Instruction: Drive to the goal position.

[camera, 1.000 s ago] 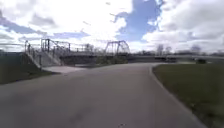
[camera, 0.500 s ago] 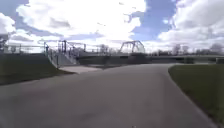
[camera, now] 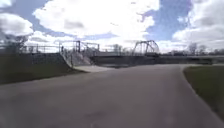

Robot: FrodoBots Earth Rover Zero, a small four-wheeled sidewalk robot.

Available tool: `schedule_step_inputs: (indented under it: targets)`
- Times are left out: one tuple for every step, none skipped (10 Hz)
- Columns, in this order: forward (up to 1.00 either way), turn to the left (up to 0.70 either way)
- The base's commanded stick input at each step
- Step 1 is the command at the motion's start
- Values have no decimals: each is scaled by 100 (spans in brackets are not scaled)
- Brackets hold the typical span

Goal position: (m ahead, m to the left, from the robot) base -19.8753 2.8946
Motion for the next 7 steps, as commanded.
schedule_step_inputs:
  targets:
    - [0,45]
    - [0,45]
    - [0,45]
    - [0,45]
    - [0,45]
    - [0,45]
    - [0,45]
